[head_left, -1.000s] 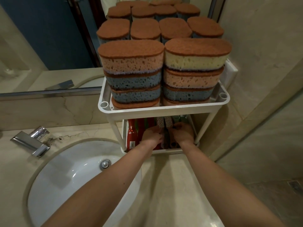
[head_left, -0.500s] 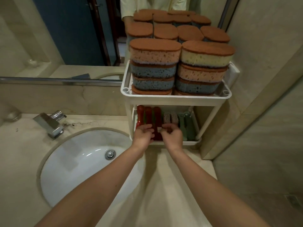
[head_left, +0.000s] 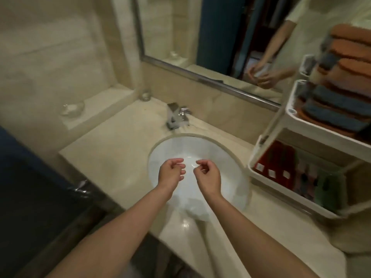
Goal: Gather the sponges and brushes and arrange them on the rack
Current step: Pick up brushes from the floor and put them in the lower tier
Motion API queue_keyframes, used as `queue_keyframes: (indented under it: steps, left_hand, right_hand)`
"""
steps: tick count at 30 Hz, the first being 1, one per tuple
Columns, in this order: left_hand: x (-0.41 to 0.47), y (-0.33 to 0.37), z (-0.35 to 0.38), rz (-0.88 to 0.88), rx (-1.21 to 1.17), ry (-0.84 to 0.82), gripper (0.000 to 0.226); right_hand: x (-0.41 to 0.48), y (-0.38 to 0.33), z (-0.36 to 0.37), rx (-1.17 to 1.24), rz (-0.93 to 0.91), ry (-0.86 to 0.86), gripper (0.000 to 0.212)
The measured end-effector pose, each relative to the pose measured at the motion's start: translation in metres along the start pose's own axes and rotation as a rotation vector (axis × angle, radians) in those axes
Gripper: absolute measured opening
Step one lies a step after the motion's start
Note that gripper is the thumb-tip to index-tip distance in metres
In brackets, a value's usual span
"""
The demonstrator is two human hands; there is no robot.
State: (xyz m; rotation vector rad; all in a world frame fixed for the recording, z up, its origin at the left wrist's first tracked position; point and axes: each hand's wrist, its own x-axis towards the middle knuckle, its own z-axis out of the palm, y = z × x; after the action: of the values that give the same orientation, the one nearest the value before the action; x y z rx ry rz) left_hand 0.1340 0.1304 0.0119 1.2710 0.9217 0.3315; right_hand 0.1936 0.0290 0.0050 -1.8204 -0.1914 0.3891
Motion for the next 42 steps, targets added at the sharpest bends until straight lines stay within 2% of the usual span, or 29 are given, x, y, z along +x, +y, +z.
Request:
queue_keyframes:
  steps: [8,13,22,28,31,35,42]
  left_hand:
    - [-0.022,-0.018,-0.15,-0.063,-0.124,0.334,0.022]
    - [-0.053,-0.044,-0.242,-0.117,-0.156,0.457,0.019]
    - [-0.091,-0.107,-0.398,-0.184,-0.125,0.446,0.018]
    - [-0.092,-0.162,-0.457,-0.278,-0.09,0.396,0.017]
    - [-0.079,-0.195,-0.471,-0.322,-0.1,0.376,0.018]
    - [-0.042,-0.256,-0.475,-0.378,-0.144,0.348,0.02]
    - [0.067,-0.428,-0.458,-0.464,-0.232,0.318,0.023]
  right_hand:
    - [-0.053,-0.014,0.137,-0.102,-0.08,-0.383,0.022]
    - [-0.109,-0.007,0.211,-0.17,-0.098,-0.527,0.019]
    - [-0.215,0.03,0.312,-0.269,0.041,-0.597,0.02]
    - [-0.248,0.072,0.347,-0.381,0.146,-0.585,0.025]
    - [-0.245,0.1,0.364,-0.419,0.208,-0.612,0.027]
    - [-0.227,0.161,0.391,-0.506,0.202,-0.654,0.025]
    - [-0.157,0.347,0.456,-0.655,0.164,-0.704,0.031]
